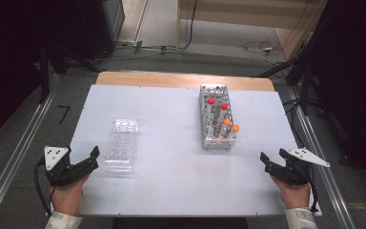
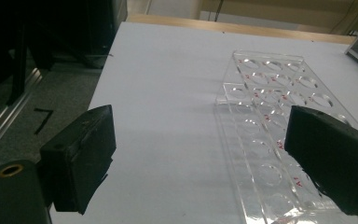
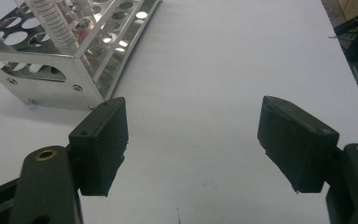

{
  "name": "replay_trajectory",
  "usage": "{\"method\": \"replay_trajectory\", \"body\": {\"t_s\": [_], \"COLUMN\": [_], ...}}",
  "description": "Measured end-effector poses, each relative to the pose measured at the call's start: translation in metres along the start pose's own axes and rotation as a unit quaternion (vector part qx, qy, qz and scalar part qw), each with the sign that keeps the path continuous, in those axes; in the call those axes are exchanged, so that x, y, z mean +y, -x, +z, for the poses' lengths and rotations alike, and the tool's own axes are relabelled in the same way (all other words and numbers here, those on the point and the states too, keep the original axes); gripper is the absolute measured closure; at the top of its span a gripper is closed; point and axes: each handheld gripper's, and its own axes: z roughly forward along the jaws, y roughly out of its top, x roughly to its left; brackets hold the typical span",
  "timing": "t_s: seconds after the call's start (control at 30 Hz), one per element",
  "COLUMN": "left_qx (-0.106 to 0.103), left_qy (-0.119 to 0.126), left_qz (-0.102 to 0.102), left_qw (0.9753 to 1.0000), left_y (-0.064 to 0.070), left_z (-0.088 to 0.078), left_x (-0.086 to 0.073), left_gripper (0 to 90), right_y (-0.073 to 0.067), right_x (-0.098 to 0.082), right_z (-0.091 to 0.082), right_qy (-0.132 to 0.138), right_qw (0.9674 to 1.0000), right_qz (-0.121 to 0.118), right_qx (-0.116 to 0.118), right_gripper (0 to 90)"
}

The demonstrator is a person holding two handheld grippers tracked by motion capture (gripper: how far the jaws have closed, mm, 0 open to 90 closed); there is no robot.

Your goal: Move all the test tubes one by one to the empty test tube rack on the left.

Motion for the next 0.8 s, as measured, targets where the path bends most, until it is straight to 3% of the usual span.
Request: {"method": "replay_trajectory", "body": {"t_s": [0.8], "left_qx": [0.001], "left_qy": [0.009], "left_qz": [-0.012], "left_qw": [0.9999], "left_y": [-0.003], "left_z": [0.000], "left_x": [0.001], "left_gripper": [9.2], "right_y": [-0.020], "right_x": [0.015], "right_z": [0.014], "right_qy": [0.003], "right_qw": [0.9991], "right_qz": [-0.014], "right_qx": [0.040], "right_gripper": [24.1]}}
